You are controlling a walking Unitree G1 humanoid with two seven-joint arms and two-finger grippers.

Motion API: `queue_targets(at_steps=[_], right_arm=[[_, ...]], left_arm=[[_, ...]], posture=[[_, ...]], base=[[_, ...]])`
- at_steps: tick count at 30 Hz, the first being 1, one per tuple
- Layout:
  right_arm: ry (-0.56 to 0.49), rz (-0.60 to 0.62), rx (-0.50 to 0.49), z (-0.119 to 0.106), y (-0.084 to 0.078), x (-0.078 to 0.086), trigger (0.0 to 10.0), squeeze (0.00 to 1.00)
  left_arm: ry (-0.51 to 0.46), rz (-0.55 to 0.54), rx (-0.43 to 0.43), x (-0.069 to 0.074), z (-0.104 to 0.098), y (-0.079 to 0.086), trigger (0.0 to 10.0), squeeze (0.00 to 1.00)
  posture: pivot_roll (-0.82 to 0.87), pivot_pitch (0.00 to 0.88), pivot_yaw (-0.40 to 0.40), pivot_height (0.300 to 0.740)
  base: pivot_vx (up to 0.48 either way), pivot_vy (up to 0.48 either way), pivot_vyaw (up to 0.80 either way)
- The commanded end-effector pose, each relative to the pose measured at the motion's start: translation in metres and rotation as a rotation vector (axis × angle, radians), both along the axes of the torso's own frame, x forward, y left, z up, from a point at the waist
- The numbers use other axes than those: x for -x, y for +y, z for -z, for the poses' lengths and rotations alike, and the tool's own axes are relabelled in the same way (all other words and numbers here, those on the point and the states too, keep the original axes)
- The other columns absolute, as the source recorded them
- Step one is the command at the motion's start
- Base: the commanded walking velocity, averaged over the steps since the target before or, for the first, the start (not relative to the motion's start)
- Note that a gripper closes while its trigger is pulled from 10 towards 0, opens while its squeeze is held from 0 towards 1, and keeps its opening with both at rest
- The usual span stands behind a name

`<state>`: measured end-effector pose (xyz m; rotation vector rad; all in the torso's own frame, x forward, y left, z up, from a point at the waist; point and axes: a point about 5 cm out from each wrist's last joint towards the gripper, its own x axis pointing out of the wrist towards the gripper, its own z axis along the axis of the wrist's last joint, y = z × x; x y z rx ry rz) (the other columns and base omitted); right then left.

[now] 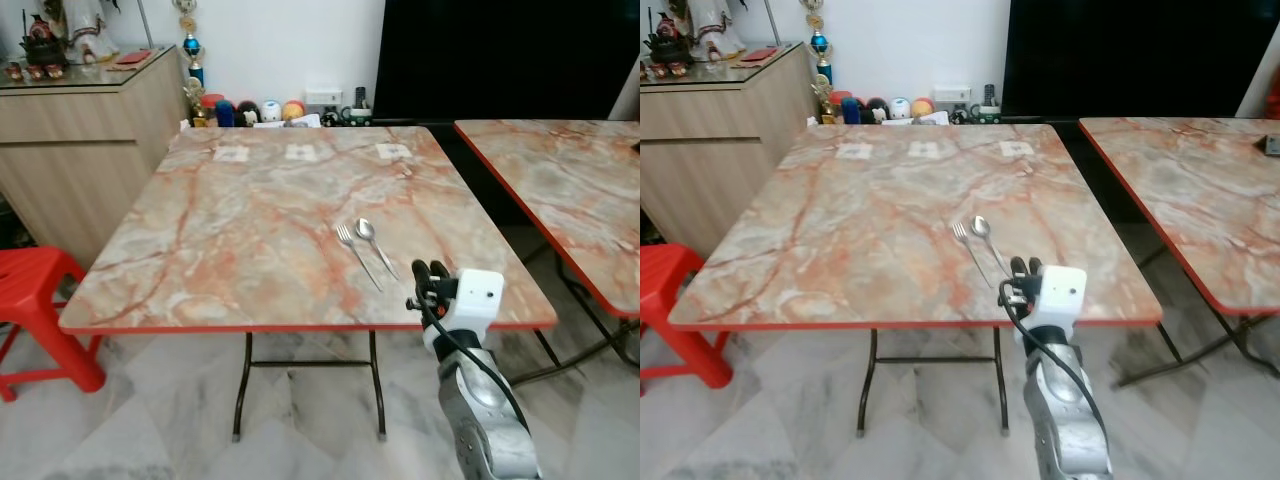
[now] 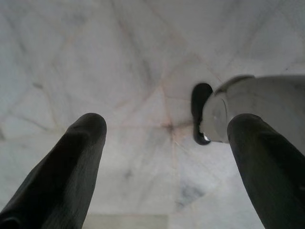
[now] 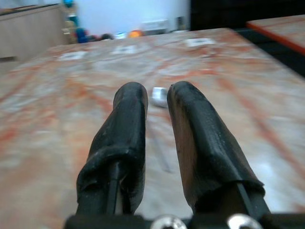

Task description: Setting the table

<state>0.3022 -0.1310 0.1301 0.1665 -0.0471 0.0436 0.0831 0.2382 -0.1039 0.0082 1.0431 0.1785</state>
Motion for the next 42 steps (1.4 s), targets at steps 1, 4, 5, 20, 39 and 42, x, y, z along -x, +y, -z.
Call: queue_targets(at_steps=[1,4,5,20,39,42], right_arm=[[-0.002,-0.012,-0.009,-0.002,0.004,0.000,10.0,0.00],[0.001,-0.014,-0.008,-0.001,0.004,0.000,10.0,0.00],[0.003,-0.017,-0.007,-0.001,0.005,-0.001,10.0,0.00],[0.025,-0.060,0.045,0.003,0.010,0.000,10.0,0.00],[0.342,0.020,0.117,0.047,0.001,0.000,10.0,1.00],[0.370,0.041,0.123,0.047,-0.003,-0.001,10.0,1.00]], left_arm=[[0.009,0.009,-0.009,0.000,0.000,0.000,10.0,0.00],[0.006,0.019,0.001,-0.004,0.003,-0.013,10.0,0.00],[0.005,0.023,0.005,-0.004,0.004,-0.018,10.0,0.00],[0.007,0.019,0.003,-0.006,0.004,-0.019,10.0,0.00],[0.017,0.023,0.005,-0.004,0.004,-0.018,10.0,0.00],[0.021,0.024,0.008,-0.004,0.004,-0.018,10.0,0.00]], posture=[[0.01,0.000,0.001,0.740],[0.01,0.000,0.001,0.740],[0.01,0.000,0.002,0.740],[0.01,0.000,-0.001,0.740],[0.02,0.000,-0.001,0.740],[0.02,0.000,0.000,0.740]], base=[[0.281,0.000,0.00],[0.286,0.000,0.00],[0.285,0.000,0.00],[0.289,0.000,0.39],[0.058,0.000,0.00],[0.000,0.000,0.00]])
